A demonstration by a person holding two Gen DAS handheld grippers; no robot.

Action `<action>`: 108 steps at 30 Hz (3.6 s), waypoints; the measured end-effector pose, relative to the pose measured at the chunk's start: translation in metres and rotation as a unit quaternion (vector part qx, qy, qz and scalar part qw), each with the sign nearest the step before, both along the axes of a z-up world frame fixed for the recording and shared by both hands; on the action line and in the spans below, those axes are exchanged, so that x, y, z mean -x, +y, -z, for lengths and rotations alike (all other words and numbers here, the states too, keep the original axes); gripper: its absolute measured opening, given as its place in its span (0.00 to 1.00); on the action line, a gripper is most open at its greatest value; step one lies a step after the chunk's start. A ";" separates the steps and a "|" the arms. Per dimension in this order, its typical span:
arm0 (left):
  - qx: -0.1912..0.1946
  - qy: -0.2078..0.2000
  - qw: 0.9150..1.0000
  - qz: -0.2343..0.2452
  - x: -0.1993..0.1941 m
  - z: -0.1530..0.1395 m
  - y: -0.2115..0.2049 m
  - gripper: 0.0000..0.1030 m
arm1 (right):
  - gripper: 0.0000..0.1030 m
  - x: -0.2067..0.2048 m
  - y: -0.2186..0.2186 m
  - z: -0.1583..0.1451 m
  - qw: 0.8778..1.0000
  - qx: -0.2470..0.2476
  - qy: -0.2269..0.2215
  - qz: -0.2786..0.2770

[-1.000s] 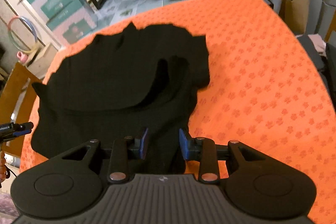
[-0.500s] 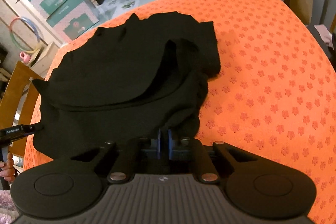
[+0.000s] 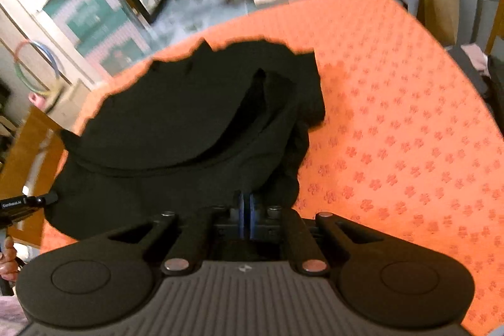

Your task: Fold clothes

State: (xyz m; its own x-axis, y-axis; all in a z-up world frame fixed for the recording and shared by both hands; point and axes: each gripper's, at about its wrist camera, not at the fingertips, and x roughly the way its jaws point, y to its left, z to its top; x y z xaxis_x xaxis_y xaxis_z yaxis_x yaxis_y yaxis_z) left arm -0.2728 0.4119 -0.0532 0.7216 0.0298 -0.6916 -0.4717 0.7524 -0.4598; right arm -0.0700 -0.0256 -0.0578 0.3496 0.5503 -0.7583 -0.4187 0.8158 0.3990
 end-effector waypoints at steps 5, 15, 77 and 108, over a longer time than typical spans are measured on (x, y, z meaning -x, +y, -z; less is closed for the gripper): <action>0.023 -0.029 0.999 -0.006 0.036 -0.021 -0.003 0.05 | 0.04 0.021 -0.027 -0.032 0.999 -0.035 -0.030 -0.009; 0.019 0.030 0.999 0.018 0.053 0.002 -0.019 0.06 | 0.04 0.047 -0.040 0.013 0.998 0.032 0.020 -0.054; 0.041 0.091 0.994 0.035 -0.016 0.027 -0.026 0.40 | 0.27 0.011 0.043 0.013 0.978 0.085 -0.019 -0.190; 0.029 0.054 0.995 0.074 -0.073 0.011 -0.016 0.39 | 0.27 -0.018 0.070 0.006 0.950 0.064 0.023 -0.305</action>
